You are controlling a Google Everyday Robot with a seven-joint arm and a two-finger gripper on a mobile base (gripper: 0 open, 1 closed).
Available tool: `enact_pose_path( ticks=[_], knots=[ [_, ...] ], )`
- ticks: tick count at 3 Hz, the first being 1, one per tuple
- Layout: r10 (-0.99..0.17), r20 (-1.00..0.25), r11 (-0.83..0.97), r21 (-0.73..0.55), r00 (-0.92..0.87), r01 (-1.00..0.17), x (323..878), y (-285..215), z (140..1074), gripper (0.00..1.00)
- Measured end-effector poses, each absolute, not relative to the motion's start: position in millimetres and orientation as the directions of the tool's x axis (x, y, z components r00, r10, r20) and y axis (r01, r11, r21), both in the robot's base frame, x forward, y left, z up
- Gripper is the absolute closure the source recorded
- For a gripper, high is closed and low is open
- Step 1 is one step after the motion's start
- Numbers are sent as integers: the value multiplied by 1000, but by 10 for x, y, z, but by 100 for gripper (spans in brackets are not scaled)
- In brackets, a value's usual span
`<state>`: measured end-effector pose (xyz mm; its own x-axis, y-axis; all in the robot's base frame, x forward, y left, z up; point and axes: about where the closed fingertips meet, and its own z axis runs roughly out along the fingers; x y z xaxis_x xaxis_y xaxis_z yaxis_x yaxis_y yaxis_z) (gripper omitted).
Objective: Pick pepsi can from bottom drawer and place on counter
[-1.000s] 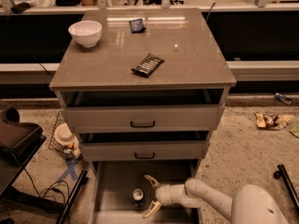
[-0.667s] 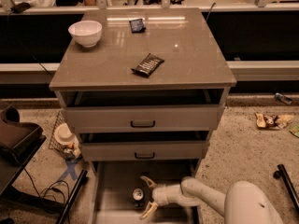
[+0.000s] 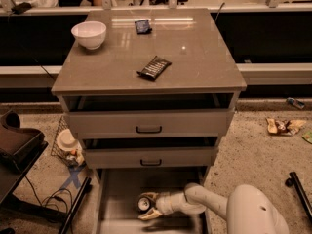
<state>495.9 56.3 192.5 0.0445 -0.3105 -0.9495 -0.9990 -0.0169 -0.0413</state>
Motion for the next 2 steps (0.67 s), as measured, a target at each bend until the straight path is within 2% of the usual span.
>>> enact_pose_path(
  ticks=[2],
  knots=[
    [-306,-951,-22,-38,43,-999,4933,604,1920,85]
  ],
)
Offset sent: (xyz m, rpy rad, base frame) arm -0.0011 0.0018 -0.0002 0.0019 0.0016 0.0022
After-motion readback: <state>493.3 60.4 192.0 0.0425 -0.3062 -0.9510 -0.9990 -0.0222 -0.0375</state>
